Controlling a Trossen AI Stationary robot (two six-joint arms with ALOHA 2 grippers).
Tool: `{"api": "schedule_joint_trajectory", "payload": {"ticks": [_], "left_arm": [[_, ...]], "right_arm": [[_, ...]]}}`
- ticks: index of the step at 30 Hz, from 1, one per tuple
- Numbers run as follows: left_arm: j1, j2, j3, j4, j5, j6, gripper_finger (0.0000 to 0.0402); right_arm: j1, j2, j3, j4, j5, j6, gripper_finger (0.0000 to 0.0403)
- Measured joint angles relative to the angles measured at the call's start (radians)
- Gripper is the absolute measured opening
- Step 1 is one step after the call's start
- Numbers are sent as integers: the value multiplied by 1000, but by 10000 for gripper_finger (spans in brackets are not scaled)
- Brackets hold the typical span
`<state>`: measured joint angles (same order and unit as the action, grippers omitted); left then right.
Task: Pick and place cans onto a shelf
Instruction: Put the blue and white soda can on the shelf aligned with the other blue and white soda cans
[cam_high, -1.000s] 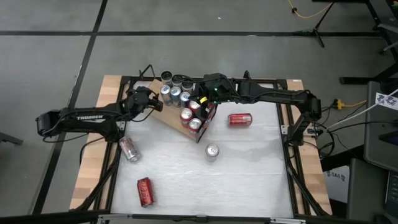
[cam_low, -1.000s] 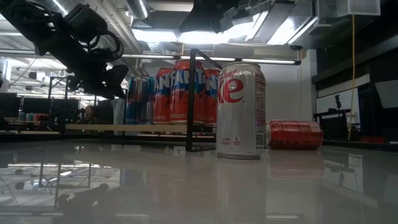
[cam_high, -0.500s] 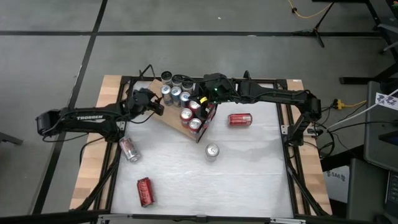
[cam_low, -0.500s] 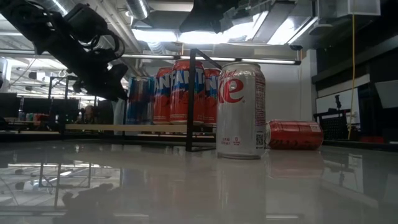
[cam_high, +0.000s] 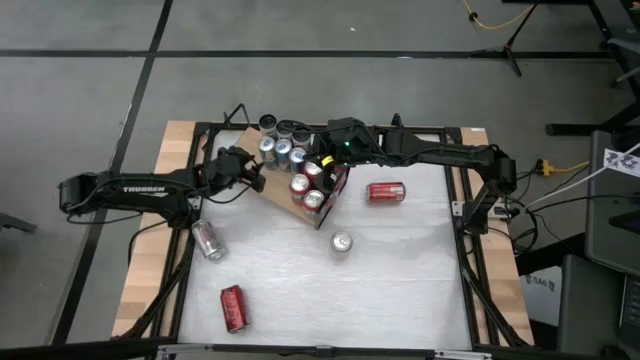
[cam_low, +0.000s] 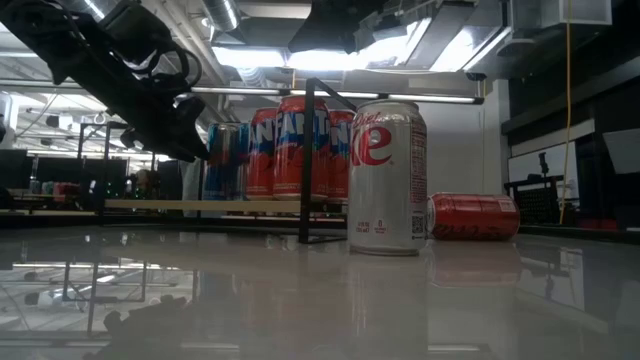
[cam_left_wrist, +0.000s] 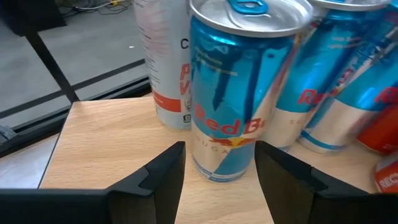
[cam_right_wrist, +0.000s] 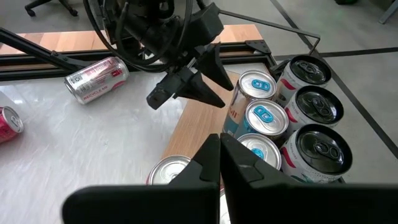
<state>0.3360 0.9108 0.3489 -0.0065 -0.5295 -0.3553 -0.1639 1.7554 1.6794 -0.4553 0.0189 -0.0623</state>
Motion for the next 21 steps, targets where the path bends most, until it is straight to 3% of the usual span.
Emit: {"api": "schedule_joint_trajectory", "payload": {"ticks": [4,12,21], "left_arm": [[-10,-3,0,-22,-23,0,188],[-7,-3,0,-59,-192,-1,188],[54,0,0,52,-96,0,188]], "right_arm": [[0,0,0,-3,0,0,1],[0,0,0,-20,0,0,1],[0,0,0,-18,0,0,1]]}}
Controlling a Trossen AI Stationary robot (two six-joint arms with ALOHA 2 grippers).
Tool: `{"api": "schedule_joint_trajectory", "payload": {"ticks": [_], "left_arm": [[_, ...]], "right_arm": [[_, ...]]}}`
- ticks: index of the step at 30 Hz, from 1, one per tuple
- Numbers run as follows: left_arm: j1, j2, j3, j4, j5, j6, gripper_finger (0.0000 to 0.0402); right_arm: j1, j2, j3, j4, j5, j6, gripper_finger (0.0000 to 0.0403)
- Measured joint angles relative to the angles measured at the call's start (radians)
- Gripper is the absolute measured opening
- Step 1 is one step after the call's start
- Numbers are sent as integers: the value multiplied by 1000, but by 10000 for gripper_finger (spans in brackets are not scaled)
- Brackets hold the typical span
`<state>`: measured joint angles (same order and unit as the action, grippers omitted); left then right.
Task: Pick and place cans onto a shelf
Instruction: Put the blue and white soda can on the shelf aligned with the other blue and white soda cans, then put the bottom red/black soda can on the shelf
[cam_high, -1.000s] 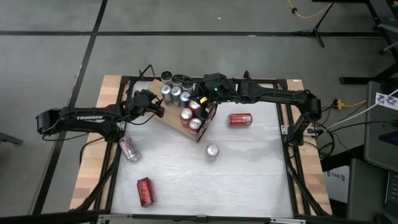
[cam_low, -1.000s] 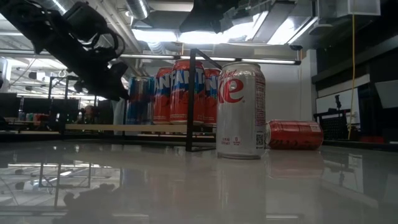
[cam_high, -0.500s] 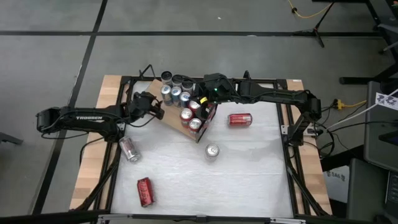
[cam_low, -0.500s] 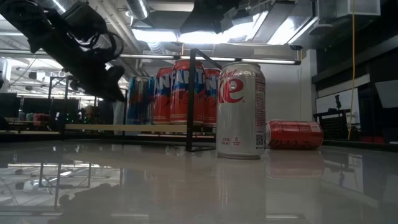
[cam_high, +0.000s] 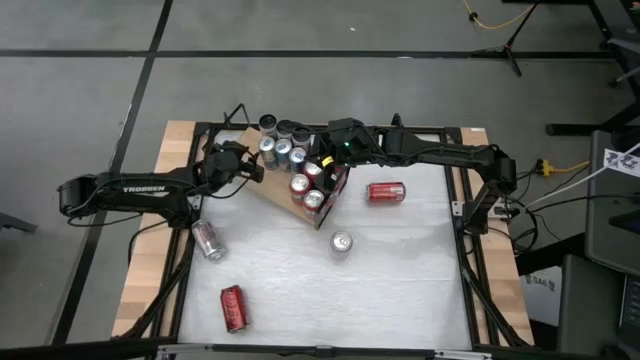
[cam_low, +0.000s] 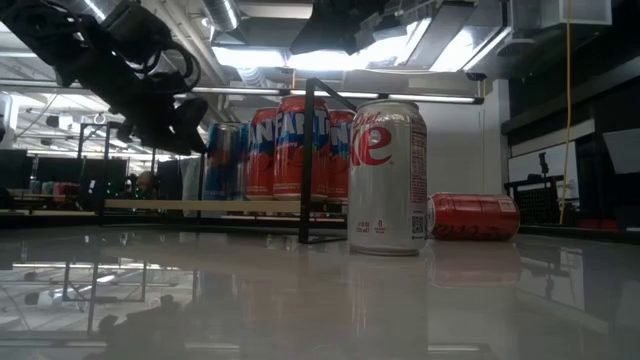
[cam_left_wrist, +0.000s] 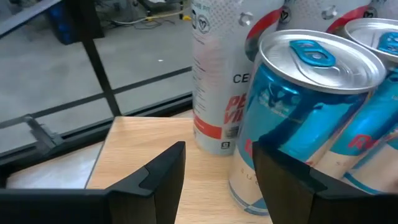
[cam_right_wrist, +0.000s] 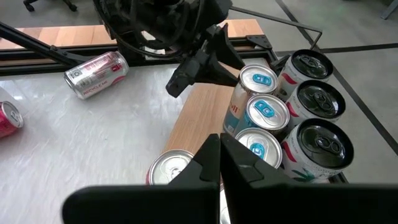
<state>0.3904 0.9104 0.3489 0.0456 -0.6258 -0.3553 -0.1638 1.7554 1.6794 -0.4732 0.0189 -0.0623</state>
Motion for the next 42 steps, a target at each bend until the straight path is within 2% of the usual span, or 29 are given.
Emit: {"api": "schedule_joint_trajectory", "payload": {"ticks": [11,34,42], "left_arm": [[-19,0,0,-18,114,0,188],[-26,-3,0,-8,27,17,188],[-60,-96,0,-52,158,53,188]], "right_arm": [[0,0,0,0,0,0,1],[0,0,0,0,0,2,1],[0,0,0,-3,0,4,1]]}}
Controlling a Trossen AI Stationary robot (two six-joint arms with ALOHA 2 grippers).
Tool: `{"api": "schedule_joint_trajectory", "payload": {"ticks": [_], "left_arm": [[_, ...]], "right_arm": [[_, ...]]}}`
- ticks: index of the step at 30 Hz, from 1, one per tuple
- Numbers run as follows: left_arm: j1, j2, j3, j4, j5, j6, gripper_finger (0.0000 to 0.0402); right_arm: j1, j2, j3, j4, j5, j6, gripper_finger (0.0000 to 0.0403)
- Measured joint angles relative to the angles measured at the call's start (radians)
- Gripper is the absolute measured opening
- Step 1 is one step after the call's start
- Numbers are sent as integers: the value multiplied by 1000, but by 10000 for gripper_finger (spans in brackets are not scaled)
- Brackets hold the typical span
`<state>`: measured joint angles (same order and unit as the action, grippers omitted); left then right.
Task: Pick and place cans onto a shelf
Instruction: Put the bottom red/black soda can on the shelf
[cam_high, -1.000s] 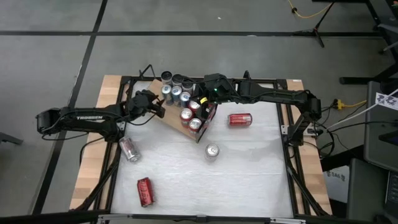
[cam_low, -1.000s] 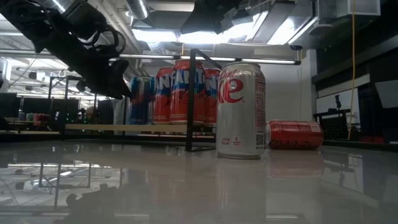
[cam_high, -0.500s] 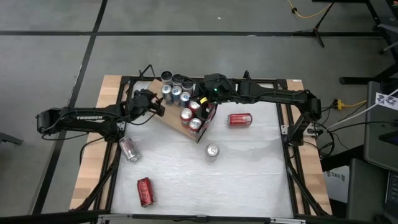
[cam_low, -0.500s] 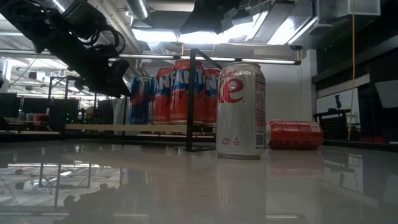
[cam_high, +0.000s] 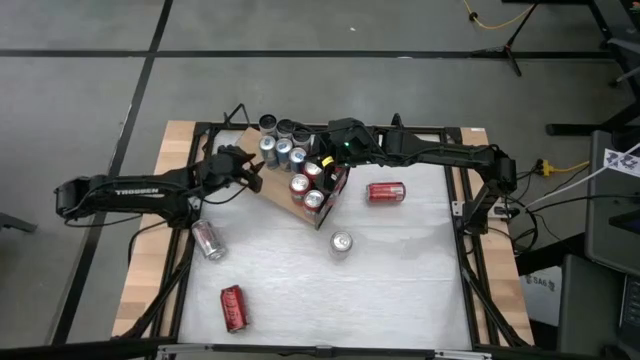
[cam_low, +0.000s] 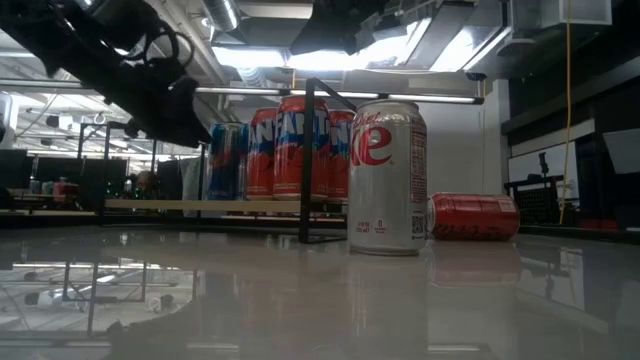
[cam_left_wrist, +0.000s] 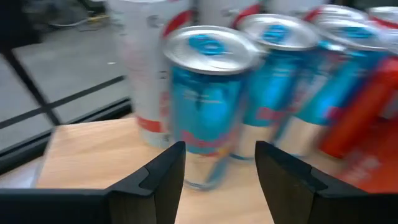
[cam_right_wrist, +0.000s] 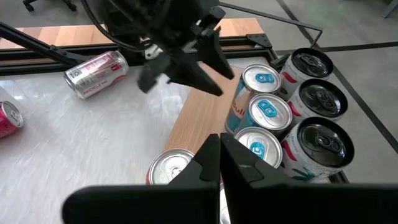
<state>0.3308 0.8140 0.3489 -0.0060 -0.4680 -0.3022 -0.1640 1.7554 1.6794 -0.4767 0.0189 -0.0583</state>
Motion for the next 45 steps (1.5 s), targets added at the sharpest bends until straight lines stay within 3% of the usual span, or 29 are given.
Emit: {"api": "schedule_joint_trajectory", "payload": {"ticks": [8,15,21,27,32,38,45], "left_arm": [[-93,-149,0,-144,144,-68,188],[-175,-179,0,-228,304,-214,188],[-235,-179,0,-249,375,-246,188],[-282,-179,0,-249,380,-246,188],[-303,-179,0,-249,377,-245,188],[-313,-179,0,-248,376,-245,188],[-313,-179,0,-248,376,-245,188]], "right_arm": [[0,0,0,2,0,0,1],[0,0,0,3,0,0,11],[0,0,0,3,0,1,93],[0,0,0,5,0,6,204],[1,0,0,5,0,36,271],[1,0,0,4,0,38,312],[1,0,0,1,-10,39,319]]}}
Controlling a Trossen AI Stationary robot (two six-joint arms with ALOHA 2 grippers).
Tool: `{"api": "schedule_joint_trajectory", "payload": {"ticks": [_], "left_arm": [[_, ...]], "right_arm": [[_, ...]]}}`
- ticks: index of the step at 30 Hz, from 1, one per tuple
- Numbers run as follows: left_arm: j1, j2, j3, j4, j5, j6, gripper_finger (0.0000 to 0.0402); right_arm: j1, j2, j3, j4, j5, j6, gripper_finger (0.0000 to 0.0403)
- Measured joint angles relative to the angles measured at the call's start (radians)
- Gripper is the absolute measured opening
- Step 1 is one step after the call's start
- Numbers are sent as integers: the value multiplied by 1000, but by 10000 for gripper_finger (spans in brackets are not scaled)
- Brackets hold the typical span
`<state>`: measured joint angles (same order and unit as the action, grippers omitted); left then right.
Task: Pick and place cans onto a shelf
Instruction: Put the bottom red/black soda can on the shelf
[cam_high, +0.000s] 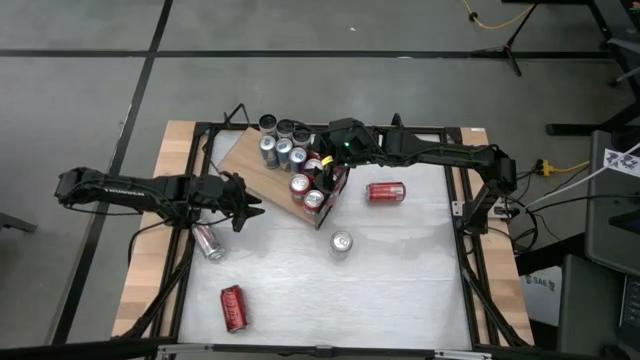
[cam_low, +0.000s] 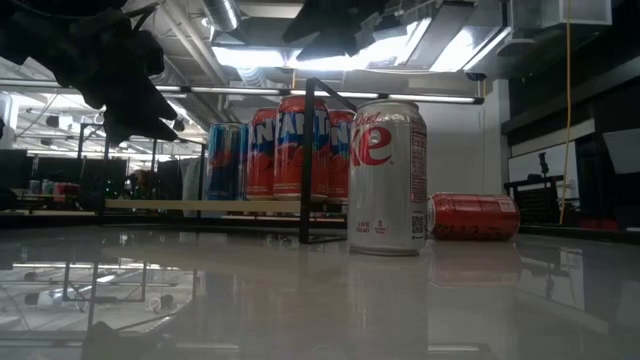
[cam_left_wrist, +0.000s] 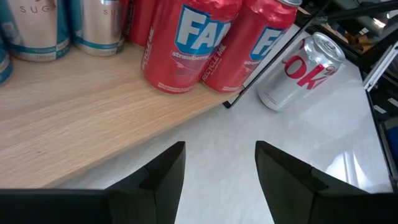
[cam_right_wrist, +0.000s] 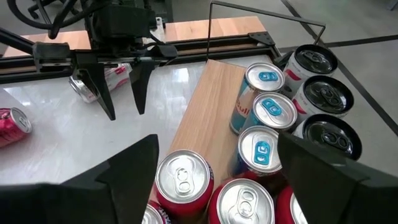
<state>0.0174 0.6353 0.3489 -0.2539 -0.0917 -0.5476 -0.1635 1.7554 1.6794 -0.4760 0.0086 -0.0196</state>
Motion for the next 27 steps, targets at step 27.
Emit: {"api": "schedule_joint_trajectory", "payload": {"ticks": [27], "left_arm": [[1,0,0,36,-37,-24,188]], "right_arm": [[-1,0,0,-30,0,-14,319]]}}
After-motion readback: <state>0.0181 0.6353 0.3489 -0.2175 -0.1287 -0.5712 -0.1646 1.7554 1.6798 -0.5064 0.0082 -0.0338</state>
